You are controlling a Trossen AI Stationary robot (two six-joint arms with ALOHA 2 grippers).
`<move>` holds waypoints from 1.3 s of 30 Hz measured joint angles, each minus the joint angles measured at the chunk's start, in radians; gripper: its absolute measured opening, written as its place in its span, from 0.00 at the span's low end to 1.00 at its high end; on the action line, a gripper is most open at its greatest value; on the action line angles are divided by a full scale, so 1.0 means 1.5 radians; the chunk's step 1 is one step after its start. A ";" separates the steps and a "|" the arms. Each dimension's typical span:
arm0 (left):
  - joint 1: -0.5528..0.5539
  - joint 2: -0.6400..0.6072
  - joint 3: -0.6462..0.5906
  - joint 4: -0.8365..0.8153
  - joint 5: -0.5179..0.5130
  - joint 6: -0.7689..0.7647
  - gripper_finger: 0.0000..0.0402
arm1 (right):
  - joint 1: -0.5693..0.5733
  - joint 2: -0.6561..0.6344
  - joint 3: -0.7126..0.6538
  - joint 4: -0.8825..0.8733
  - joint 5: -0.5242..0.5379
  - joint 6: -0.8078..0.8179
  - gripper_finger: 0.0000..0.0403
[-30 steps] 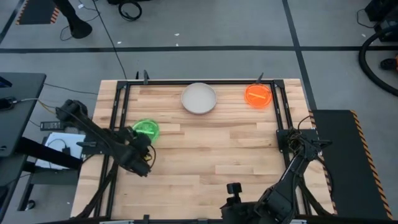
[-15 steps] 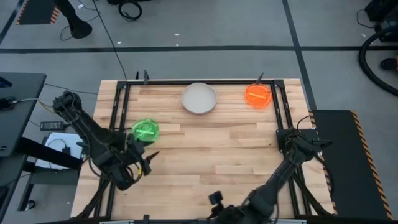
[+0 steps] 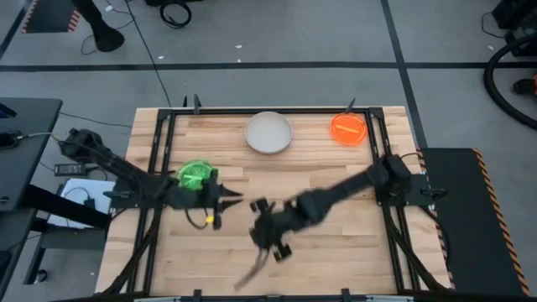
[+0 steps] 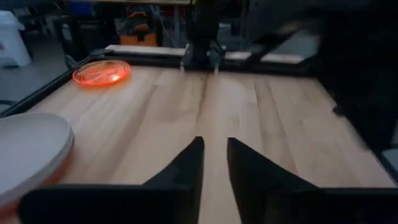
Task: Stack plastic plates
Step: Return to Home Position
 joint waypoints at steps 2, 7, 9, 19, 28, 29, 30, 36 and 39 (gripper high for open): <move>0.050 -0.034 -0.017 0.006 0.061 0.019 0.15 | -0.039 -0.024 -0.026 0.004 -0.022 -0.007 0.09; 0.170 -0.149 -0.071 0.004 0.161 0.059 0.05 | -0.130 -0.117 -0.148 0.103 -0.055 -0.028 0.03; 0.206 -0.198 -0.095 0.003 0.163 0.074 0.03 | -0.163 -0.162 -0.214 0.163 -0.070 -0.029 0.02; 0.223 -0.439 -0.158 -0.058 0.166 0.113 0.06 | -0.277 -0.393 -0.555 0.490 -0.083 0.007 0.03; 0.260 -0.547 -0.172 -0.114 0.163 0.157 0.07 | -0.379 -0.571 -0.745 0.599 -0.107 0.052 0.03; 0.273 -0.552 -0.179 -0.107 0.163 0.156 0.07 | -0.395 -0.585 -0.761 0.601 -0.121 0.063 0.03; 0.285 -0.559 -0.186 -0.096 0.163 0.153 0.07 | -0.411 -0.598 -0.777 0.601 -0.134 0.073 0.03; 0.323 -0.602 -0.238 -0.029 0.162 0.139 0.07 | -0.442 -0.707 -0.902 0.678 -0.124 0.067 0.02; 0.318 -0.637 -0.253 -0.016 0.162 0.139 0.07 | -0.443 -0.774 -0.966 0.722 -0.112 0.073 0.02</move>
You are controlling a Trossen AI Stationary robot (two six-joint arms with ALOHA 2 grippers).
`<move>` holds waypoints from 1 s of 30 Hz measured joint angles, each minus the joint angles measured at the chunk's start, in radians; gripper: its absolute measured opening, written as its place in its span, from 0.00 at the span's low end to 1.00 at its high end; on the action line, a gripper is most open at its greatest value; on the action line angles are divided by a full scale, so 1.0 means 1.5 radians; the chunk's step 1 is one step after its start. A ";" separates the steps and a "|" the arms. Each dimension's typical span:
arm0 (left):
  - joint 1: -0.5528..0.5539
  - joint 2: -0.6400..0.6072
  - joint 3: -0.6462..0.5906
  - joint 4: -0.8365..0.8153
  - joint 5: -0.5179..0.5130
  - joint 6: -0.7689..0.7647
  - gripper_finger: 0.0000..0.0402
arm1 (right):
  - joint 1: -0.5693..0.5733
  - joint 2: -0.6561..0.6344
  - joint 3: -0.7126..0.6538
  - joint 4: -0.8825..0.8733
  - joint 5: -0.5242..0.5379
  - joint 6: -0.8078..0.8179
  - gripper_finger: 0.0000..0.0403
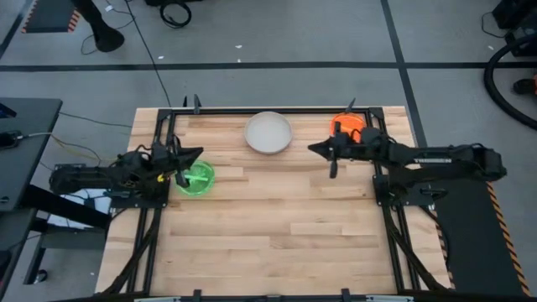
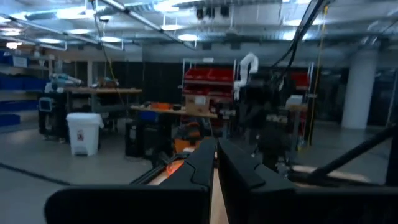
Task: Stack plastic plates
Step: Return to Home Position
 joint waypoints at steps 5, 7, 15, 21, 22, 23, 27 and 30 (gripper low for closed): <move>-0.018 -0.062 -0.011 -0.033 0.000 0.032 0.07 | -0.006 -0.114 -0.069 -0.006 -0.011 0.039 0.02; -0.018 -0.087 -0.011 -0.063 -0.007 0.035 0.07 | -0.008 -0.157 -0.088 -0.028 -0.012 0.064 0.02; -0.021 -0.128 -0.011 -0.145 -0.011 0.037 0.07 | 0.115 -0.297 -0.132 -0.093 0.115 0.058 0.01; -0.024 -0.130 -0.011 -0.151 -0.018 0.052 0.07 | 0.198 -0.378 -0.129 -0.135 0.150 0.006 0.01; -0.025 -0.129 -0.011 -0.158 -0.018 0.050 0.07 | 0.206 -0.398 -0.129 -0.147 0.150 0.004 0.01; -0.025 -0.129 -0.011 -0.159 -0.018 0.046 0.07 | 0.213 -0.419 -0.131 -0.161 0.150 0.004 0.01; -0.033 -0.129 -0.033 -0.154 -0.015 0.033 0.07 | 0.241 -0.501 -0.199 -0.156 0.149 0.046 0.01; -0.033 -0.129 -0.048 -0.120 -0.015 0.040 0.07 | 0.261 -0.557 -0.274 -0.103 0.156 0.054 0.01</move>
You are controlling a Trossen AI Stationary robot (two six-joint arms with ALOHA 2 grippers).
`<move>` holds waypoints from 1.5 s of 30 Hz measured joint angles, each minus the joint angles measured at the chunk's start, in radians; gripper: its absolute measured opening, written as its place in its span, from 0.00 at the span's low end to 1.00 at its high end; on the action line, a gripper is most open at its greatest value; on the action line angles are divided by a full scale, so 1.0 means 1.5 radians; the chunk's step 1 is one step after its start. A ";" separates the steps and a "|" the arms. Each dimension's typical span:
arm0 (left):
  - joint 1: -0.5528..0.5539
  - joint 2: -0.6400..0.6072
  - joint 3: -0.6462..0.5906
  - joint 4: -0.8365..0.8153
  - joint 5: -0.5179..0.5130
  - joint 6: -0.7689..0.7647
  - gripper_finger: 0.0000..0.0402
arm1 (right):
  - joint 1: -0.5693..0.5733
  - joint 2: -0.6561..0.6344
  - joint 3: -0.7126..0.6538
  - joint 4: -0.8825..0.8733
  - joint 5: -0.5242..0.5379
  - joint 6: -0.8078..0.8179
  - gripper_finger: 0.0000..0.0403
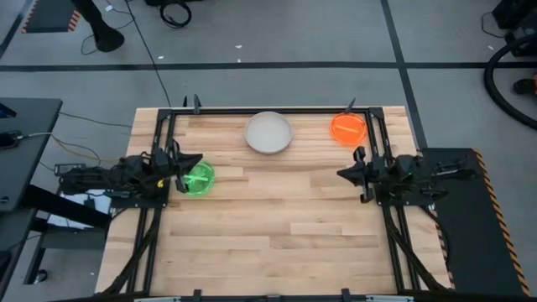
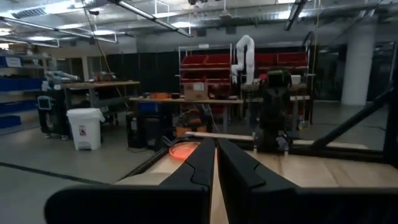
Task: Stack plastic plates
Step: Return to Home Position
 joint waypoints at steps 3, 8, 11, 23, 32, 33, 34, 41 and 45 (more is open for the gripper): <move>-0.004 0.001 -0.002 -0.018 0.001 0.001 0.07 | 0.014 -0.030 0.014 -0.074 0.041 0.016 0.01; -0.031 0.000 0.013 -0.018 -0.026 0.033 0.07 | 0.065 -0.029 0.026 -0.074 0.069 -0.014 0.01; -0.034 -0.001 0.023 -0.008 -0.066 0.064 0.07 | 0.089 -0.029 0.026 -0.065 0.145 -0.051 0.02; -0.032 0.002 0.021 -0.075 -0.011 -0.018 0.07 | 0.088 -0.028 0.026 -0.027 0.273 -0.030 0.05; -0.032 0.002 0.021 -0.077 0.012 -0.007 0.07 | 0.092 -0.028 0.025 0.033 0.278 -0.124 0.05; -0.032 0.002 0.021 -0.076 0.013 -0.006 0.07 | 0.094 -0.028 0.025 0.034 0.278 -0.135 0.06; -0.032 0.002 0.021 -0.072 0.014 -0.006 0.07 | 0.096 -0.028 0.025 0.034 0.278 -0.141 0.06; -0.032 0.002 0.021 -0.050 0.055 -0.002 0.07 | 0.098 -0.024 -0.002 -0.020 0.240 -0.051 0.06; -0.032 0.002 0.021 -0.058 0.055 0.000 0.07 | 0.098 -0.024 -0.002 -0.057 0.220 -0.031 0.06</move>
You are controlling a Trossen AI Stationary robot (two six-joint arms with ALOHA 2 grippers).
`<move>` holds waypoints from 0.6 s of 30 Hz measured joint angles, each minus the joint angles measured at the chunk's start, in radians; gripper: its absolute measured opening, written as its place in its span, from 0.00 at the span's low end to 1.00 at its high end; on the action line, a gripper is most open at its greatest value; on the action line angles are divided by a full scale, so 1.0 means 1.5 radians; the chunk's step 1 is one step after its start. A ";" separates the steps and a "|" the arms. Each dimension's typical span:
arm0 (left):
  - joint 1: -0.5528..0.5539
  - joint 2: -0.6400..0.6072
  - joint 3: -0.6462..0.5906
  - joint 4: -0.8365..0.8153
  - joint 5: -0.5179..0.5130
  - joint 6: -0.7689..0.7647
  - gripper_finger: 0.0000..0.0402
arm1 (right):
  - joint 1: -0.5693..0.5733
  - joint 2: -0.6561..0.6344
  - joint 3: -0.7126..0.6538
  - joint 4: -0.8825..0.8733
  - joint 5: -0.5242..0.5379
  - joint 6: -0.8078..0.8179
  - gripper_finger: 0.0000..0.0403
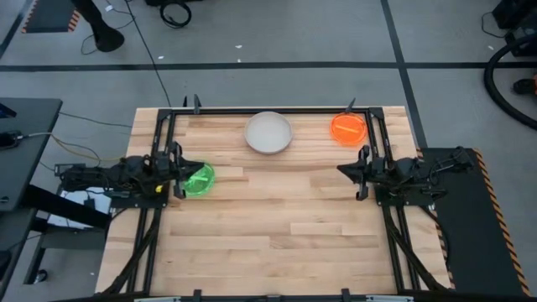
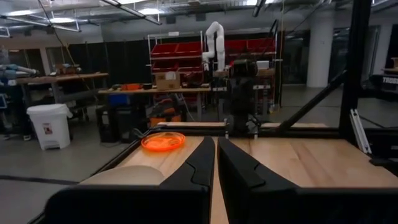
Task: Stack plastic plates
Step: Return to Home Position
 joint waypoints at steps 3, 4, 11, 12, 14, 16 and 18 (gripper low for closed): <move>0.000 0.000 0.000 -0.022 0.000 0.001 0.07 | 0.000 0.000 0.000 0.007 0.001 -0.017 0.06; 0.000 0.000 0.000 -0.032 -0.002 0.002 0.07 | 0.000 0.000 0.000 0.005 0.001 -0.021 0.06; -0.004 0.000 0.000 -0.047 -0.022 -0.022 0.07 | 0.000 0.000 0.000 -0.031 0.001 -0.017 0.06; -0.004 0.000 0.000 -0.048 -0.022 -0.016 0.07 | 0.000 0.000 0.000 -0.035 0.001 -0.017 0.06; -0.004 0.000 0.000 -0.054 -0.023 -0.005 0.07 | -0.002 0.000 0.000 -0.034 0.001 -0.021 0.06; -0.004 0.000 0.000 -0.071 -0.024 -0.001 0.07 | -0.002 0.000 0.000 -0.033 0.002 -0.026 0.06; -0.004 0.001 0.000 -0.095 -0.023 -0.004 0.07 | -0.002 0.000 0.000 -0.033 0.002 -0.029 0.06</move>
